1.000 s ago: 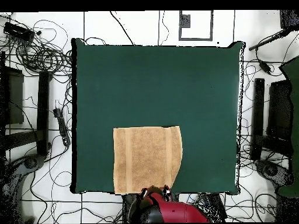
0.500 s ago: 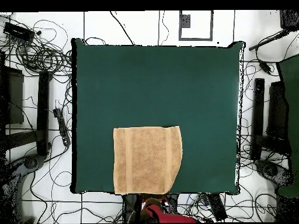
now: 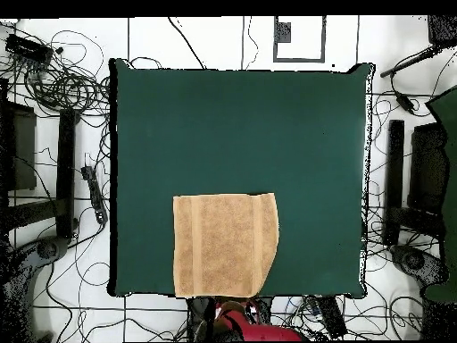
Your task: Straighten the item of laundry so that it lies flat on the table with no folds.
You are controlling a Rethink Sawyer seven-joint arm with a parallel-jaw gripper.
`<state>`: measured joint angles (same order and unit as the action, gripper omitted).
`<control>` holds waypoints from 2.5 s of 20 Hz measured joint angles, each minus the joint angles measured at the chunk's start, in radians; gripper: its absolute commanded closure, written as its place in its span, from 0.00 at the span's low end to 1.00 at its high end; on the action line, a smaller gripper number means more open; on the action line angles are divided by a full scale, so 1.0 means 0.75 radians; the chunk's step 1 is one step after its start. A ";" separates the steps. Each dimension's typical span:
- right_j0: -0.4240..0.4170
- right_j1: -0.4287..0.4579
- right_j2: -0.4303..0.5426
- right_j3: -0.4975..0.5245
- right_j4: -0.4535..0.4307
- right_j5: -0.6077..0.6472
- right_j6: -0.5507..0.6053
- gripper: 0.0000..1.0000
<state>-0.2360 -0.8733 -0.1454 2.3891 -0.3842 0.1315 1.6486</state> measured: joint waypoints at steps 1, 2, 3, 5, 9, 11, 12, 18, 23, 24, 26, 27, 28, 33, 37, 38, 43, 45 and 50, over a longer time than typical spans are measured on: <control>0.000 0.000 0.009 -0.009 0.004 0.012 0.000 0.00; 0.000 0.001 0.018 -0.018 0.007 0.025 0.000 0.00; 0.000 0.001 0.026 -0.030 0.012 0.038 0.000 0.00; 0.001 0.002 0.036 -0.056 0.022 0.063 0.000 0.00; 0.002 0.016 0.057 -0.113 0.042 0.099 0.000 0.00; 0.004 0.022 0.060 -0.135 0.049 0.111 0.000 0.00; 0.005 0.025 0.061 -0.146 0.052 0.117 0.000 0.00; 0.012 0.025 0.061 -0.192 0.067 0.138 0.000 0.00; 0.017 0.016 0.061 -0.209 0.081 0.164 0.000 0.00; 0.018 0.007 0.061 -0.209 0.084 0.182 0.000 0.00; 0.018 -0.007 0.061 -0.209 0.087 0.208 0.000 0.00; 0.018 -0.011 0.061 -0.209 0.088 0.217 0.000 0.00; 0.018 -0.019 0.061 -0.209 0.088 0.235 0.000 0.00; 0.018 -0.055 0.062 -0.209 0.091 0.316 0.000 0.00; 0.018 -0.105 0.062 -0.208 0.100 0.402 0.000 0.00; 0.018 -0.113 0.062 -0.208 0.101 0.414 0.000 0.00; 0.018 -0.145 0.065 -0.208 0.115 0.457 0.000 0.00; 0.018 -0.151 0.066 -0.209 0.126 0.465 0.000 0.00; 0.018 -0.159 0.068 -0.208 0.138 0.465 0.000 0.00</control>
<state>-0.2227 -0.9929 -0.0942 2.2329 -0.2807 0.4801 1.6486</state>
